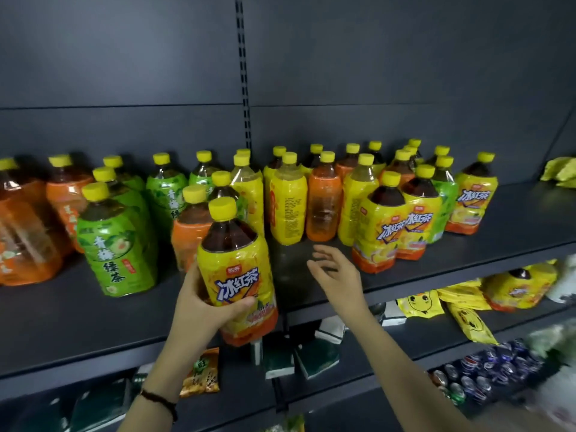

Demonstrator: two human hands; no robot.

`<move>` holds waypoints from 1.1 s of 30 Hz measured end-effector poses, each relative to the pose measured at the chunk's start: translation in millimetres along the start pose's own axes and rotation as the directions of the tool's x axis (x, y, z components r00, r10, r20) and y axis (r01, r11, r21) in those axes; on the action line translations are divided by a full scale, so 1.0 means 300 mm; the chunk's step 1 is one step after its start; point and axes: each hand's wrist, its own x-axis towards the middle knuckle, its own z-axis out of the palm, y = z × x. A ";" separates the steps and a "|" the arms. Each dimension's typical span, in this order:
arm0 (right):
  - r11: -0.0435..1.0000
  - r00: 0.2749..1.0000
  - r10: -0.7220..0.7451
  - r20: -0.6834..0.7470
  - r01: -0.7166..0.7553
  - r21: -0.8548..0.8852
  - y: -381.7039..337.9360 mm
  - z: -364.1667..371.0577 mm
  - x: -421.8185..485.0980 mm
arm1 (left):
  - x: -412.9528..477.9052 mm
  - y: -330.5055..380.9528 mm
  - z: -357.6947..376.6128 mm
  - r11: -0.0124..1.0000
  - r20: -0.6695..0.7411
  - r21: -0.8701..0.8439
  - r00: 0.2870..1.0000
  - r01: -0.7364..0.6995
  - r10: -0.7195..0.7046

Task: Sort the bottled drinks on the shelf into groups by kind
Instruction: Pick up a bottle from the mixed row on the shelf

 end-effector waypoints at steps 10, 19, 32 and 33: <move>0.987 0.883 -0.045 -0.466 -0.032 -0.158 0.178 -0.298 0.161 | 0.221 -0.107 0.349 1.000 0.066 0.009 0.998 0.011 -0.011; 0.990 0.935 -0.067 -0.348 0.019 -0.139 0.262 -0.347 0.215 | 0.291 -0.145 0.416 1.000 0.065 0.008 0.998 0.017 -0.018; 0.999 0.994 -0.027 -0.106 0.030 0.028 0.268 -0.310 0.263 | 0.352 -0.178 0.475 0.952 -0.293 0.292 0.956 0.089 0.000; 1.000 0.996 -0.017 -0.084 0.018 0.016 0.265 -0.301 0.267 | 0.348 -0.176 0.484 0.948 -0.327 0.306 0.945 0.085 0.021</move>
